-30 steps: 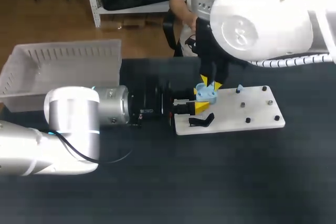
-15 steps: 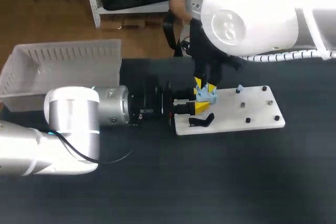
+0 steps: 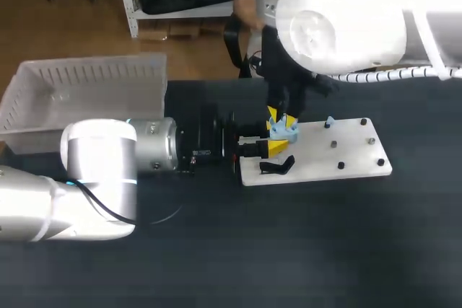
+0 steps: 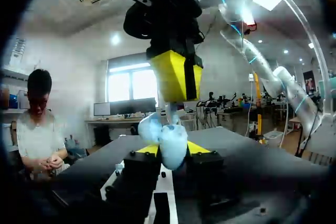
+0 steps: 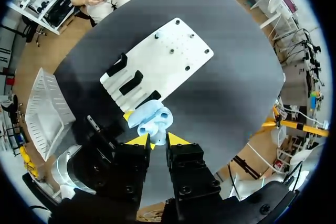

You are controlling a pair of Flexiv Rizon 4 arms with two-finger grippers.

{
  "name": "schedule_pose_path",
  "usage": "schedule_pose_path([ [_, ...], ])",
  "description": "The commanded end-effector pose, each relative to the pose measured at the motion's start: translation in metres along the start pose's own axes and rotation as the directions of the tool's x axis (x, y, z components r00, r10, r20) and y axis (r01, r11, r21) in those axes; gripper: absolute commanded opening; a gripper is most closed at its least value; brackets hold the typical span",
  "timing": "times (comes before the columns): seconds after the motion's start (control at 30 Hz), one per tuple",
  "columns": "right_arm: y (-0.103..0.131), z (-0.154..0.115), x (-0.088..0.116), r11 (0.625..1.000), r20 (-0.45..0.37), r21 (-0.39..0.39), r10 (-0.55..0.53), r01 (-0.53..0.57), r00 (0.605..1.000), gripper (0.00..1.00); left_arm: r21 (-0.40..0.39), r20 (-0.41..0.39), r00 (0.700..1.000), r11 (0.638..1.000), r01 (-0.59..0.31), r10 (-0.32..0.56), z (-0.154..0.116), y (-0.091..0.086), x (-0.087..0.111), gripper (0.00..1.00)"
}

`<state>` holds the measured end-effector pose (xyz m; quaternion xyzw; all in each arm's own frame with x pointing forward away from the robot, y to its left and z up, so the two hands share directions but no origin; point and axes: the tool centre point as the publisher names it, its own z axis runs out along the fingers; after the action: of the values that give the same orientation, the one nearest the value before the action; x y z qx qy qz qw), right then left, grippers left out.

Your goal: Pick up each earbud case from the left stands, insert the matching earbuds, close the lid, and place the case in the box.

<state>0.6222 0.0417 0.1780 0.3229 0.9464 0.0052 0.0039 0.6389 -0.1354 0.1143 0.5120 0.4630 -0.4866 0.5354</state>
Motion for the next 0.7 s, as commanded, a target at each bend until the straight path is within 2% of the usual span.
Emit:
schedule_pose_path([
  [0.03, 0.0018, 0.0015, -0.0015, 1.000, -0.003, 0.004, 0.002, -0.002, 1.000, 0.00, -0.003, 0.003, 1.000, 1.000, -0.002, 0.002, 0.0006, 0.0001, 0.0009, 0.00],
  [0.7, 0.0017, 0.0069, -0.0077, 1.000, -0.008, 0.022, 0.022, -0.021, 1.000, 0.00, -0.003, 0.003, 1.000, 1.000, -0.002, 0.002, 0.0006, 0.0001, 0.0009, 0.00],
])
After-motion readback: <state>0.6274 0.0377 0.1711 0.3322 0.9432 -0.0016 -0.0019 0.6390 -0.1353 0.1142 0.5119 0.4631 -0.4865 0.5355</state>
